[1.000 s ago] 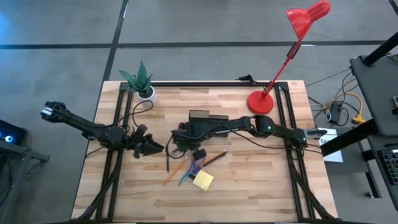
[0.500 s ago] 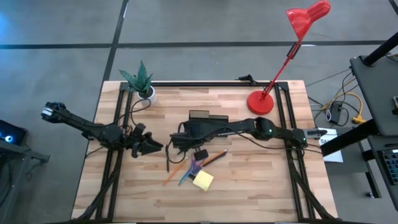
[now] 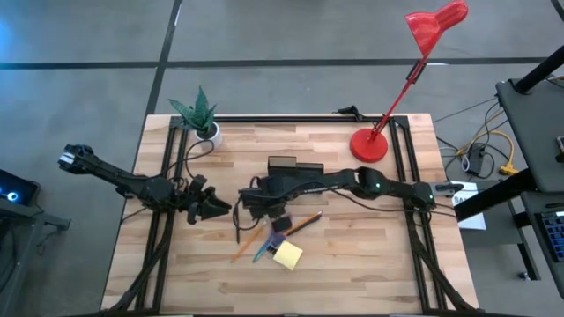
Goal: Pick and place office supplies into organizer
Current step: Put the middle black pen into the black desk organizer
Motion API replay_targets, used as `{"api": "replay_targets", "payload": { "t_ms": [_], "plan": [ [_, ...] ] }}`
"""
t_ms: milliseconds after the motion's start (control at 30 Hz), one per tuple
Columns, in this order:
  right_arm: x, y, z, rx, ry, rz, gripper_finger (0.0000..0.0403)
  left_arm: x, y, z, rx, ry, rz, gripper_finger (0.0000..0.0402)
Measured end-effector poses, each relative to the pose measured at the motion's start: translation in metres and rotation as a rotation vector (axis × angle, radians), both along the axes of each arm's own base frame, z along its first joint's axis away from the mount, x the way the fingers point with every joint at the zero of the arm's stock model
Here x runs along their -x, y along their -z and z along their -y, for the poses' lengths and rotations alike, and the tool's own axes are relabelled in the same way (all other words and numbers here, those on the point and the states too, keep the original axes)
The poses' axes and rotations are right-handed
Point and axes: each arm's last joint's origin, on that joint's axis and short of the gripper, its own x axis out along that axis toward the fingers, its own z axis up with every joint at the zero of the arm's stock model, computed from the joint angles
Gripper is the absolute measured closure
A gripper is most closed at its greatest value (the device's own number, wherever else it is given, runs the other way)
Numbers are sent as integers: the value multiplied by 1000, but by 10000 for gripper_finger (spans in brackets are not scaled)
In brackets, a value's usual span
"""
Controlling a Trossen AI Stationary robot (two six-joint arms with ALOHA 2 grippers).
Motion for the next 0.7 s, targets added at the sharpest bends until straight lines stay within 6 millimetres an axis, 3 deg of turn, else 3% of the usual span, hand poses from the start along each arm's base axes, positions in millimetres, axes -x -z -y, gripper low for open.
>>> {"api": "replay_targets", "payload": {
  "t_ms": [167, 300, 533, 700],
  "plan": [
    [-3, 9, 6, 40, -36, 8, 269, -1, 1, 0, -3, 0, -12, 235],
    [-1, 17, 18, 58, -46, -23, 245, -1, 2, 0, -4, 0, -15, 235],
    [3, 27, 37, 4, -25, -56, 254, -1, 2, 1, -4, 0, -15, 235],
    [3, 28, 38, -18, -30, -57, 273, -1, 2, 1, -4, 0, -15, 235]
  ]
}}
